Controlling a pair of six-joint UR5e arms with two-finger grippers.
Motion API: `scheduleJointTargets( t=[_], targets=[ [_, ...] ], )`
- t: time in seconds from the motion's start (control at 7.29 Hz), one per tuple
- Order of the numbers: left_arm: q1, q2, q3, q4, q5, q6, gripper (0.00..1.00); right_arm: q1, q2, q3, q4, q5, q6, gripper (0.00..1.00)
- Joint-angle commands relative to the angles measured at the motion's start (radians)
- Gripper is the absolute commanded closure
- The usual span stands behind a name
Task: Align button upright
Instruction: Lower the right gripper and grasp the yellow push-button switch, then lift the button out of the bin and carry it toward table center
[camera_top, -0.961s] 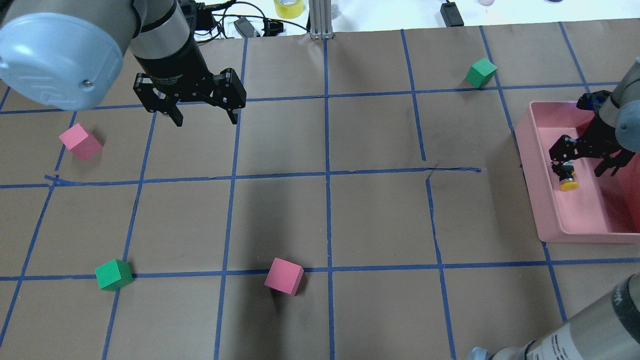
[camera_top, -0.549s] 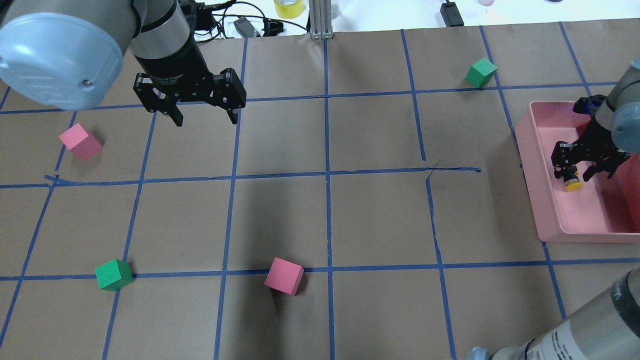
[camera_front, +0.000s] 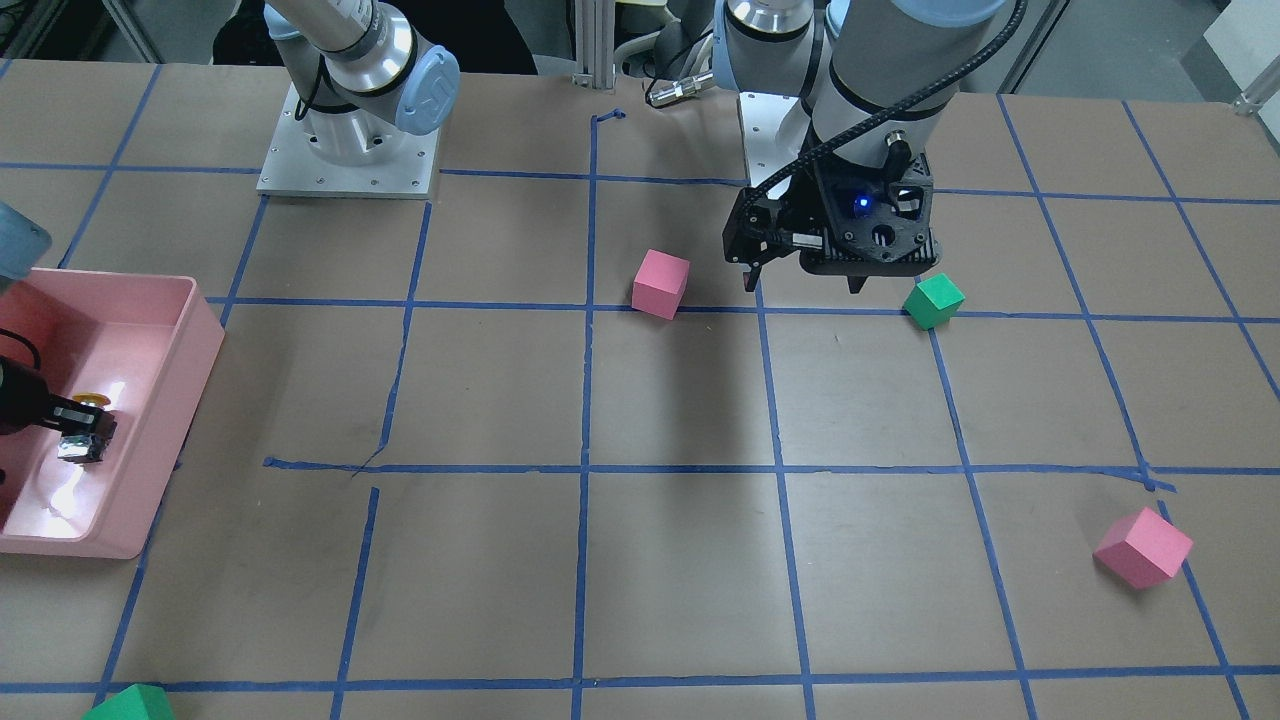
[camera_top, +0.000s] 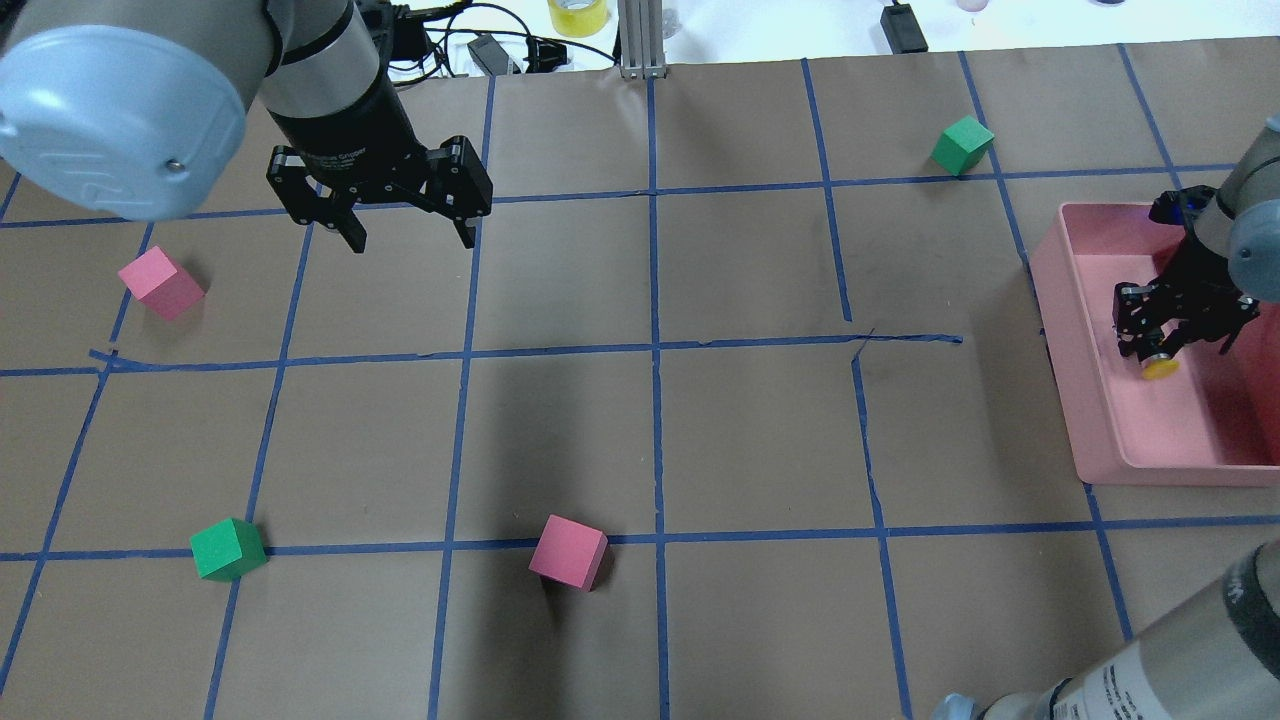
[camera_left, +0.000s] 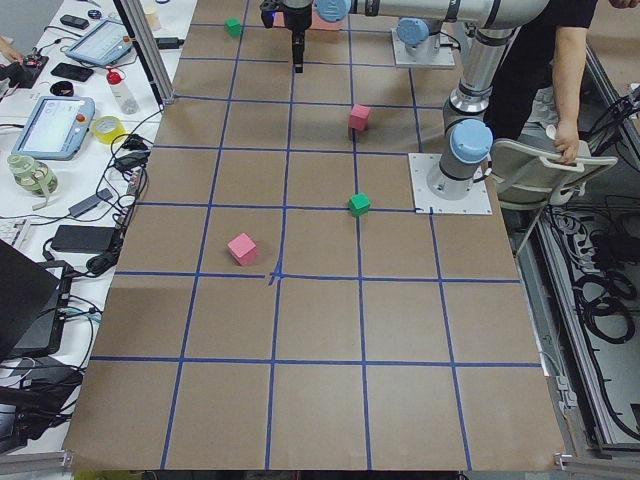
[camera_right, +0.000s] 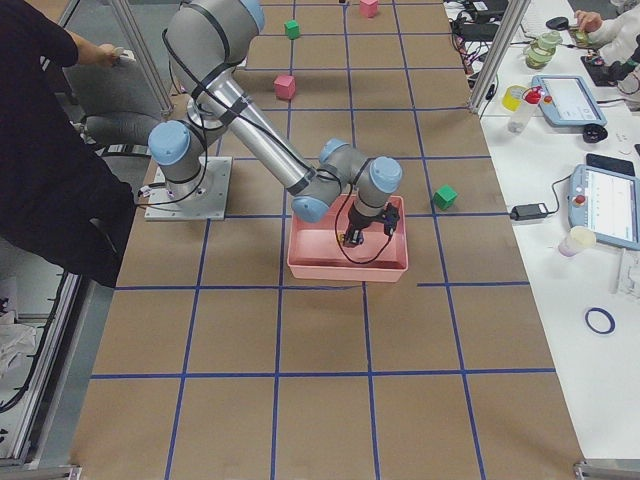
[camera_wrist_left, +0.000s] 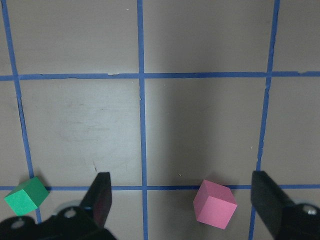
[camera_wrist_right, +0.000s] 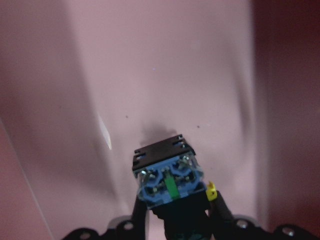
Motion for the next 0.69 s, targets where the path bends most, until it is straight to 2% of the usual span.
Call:
scheduleJointTargets(
  t=[0.0, 0.14, 0.27, 0.55],
  targets=[
    [0.000, 0.000, 0.000, 0.000, 0.000, 0.000, 0.00, 0.006, -0.064, -0.012, 0.020, 0.007, 0.002, 1.00],
    [0.000, 0.000, 0.000, 0.000, 0.000, 0.000, 0.00, 0.008, -0.109, -0.041, 0.096, 0.048, -0.009, 1.00],
    [0.000, 0.000, 0.000, 0.000, -0.002, 0.000, 0.00, 0.024, -0.137, -0.108, 0.197, 0.073, -0.004, 1.00],
    [0.000, 0.000, 0.000, 0.000, 0.000, 0.000, 0.00, 0.125, -0.137, -0.263, 0.356, 0.064, 0.005, 1.00]
  ],
)
